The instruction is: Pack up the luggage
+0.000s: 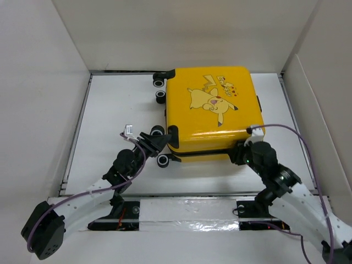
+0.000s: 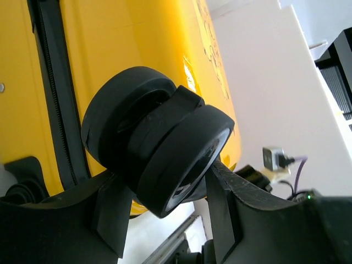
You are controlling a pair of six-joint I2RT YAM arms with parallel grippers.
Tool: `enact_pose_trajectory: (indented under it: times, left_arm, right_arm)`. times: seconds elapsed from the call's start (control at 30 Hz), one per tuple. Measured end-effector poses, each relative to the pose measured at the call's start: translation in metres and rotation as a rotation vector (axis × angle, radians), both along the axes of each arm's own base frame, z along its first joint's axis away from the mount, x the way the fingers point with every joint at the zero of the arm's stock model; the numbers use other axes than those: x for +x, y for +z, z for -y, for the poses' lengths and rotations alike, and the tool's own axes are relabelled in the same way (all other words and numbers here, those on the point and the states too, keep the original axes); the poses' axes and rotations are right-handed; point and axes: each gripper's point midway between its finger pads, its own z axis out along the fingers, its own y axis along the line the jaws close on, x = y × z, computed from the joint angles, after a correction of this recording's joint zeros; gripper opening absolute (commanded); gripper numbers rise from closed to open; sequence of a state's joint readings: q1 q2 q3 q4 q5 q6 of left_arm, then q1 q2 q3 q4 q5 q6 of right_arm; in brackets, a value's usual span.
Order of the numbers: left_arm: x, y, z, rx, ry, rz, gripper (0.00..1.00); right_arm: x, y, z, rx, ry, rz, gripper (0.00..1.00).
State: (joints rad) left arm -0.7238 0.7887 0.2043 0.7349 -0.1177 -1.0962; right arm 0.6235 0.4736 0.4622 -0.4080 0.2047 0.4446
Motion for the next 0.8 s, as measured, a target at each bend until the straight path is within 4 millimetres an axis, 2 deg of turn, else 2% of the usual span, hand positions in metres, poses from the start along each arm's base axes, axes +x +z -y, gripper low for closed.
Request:
enact_pose_trajectory:
  times: [0.17,0.33,0.37,0.43,0.5,0.57,0.63,0.67,0.7,0.8]
  left_arm:
    - [-0.002,-0.002,-0.019,0.009,0.057,0.020,0.00]
    - [-0.002,-0.016,-0.037,0.084,0.110,0.023,0.00]
    - [0.000,-0.019,-0.039,0.099,0.118,0.019,0.00]
    - [0.002,-0.024,-0.042,0.123,0.128,0.012,0.00]
    - [0.006,-0.031,-0.044,0.148,0.132,-0.003,0.00]
    - [0.008,-0.038,-0.044,0.169,0.131,-0.018,0.00]
    - [0.010,-0.046,-0.042,0.191,0.121,-0.036,0.00]
    - [0.010,-0.049,-0.040,0.197,0.114,-0.043,0.00]
    - [0.010,-0.051,-0.039,0.201,0.107,-0.047,0.00]
    - [0.009,-0.049,-0.037,0.196,0.096,-0.039,0.00]
  right_arm:
    - [0.024,-0.006,-0.016,-0.126,0.129,-0.071,0.31]
    - [0.045,0.002,-0.034,-0.119,0.231,-0.052,0.40]
    - [0.044,0.006,-0.037,-0.113,0.244,-0.034,0.40]
    - [0.039,0.022,-0.041,-0.081,0.261,0.039,0.29]
    - [0.029,0.039,-0.037,-0.037,0.246,0.126,0.19]
    - [0.016,0.048,-0.026,0.014,0.209,0.203,0.17]
    - [0.010,0.048,-0.014,0.051,0.150,0.240,0.17]
    - [0.010,0.044,-0.009,0.055,0.125,0.237,0.20]
    - [0.012,0.038,-0.006,0.054,0.100,0.220,0.32]
    - [0.019,0.018,0.001,0.019,0.051,0.146,0.55]
